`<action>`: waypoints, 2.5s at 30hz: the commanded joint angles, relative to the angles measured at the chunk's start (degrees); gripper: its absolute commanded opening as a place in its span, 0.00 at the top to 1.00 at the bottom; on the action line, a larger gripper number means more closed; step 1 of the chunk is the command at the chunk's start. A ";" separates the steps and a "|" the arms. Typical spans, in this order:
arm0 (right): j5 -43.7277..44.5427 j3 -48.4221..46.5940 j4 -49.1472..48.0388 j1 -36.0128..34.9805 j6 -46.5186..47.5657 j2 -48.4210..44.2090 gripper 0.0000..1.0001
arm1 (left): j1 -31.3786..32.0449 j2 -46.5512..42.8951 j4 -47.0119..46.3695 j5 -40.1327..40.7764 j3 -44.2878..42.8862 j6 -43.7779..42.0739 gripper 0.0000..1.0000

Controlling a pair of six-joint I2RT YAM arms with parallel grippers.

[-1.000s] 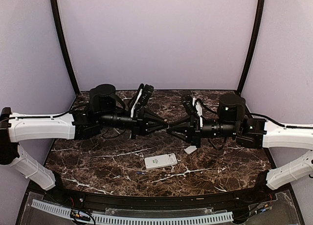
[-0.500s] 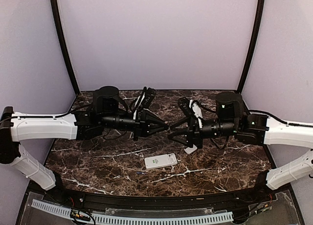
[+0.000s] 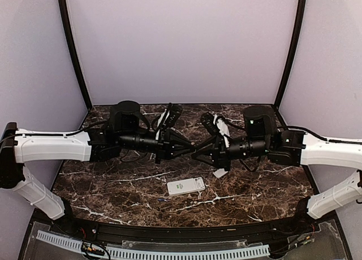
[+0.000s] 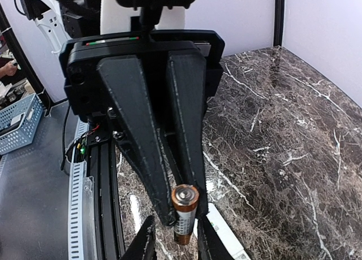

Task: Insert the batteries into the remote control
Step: Pass from the left arm to the right, then place the battery at the center of the board.

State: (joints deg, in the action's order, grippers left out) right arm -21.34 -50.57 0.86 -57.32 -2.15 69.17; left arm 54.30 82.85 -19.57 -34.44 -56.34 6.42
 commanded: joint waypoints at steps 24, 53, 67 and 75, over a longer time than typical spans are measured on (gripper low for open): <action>7.57 -3.85 12.16 6.33 -17.36 8.04 1.00 | 0.28 0.02 6.51 13.47 5.14 -8.52 0.24; 10.72 -14.66 52.73 4.59 -27.64 35.92 0.96 | 0.37 10.45 21.44 21.71 5.28 -21.92 0.13; 14.56 -19.32 55.49 4.34 -25.77 39.74 0.64 | 0.39 10.33 22.04 22.27 4.88 -22.83 0.13; 18.33 -23.22 56.50 4.32 -24.24 41.66 0.68 | 0.37 10.21 22.36 22.67 4.83 -23.10 0.13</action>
State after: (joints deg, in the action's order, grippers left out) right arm -6.48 -72.12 56.58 -52.53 -27.46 109.23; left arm 54.54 95.55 0.97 -12.10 -50.59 -15.90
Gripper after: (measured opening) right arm 0.333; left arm 0.872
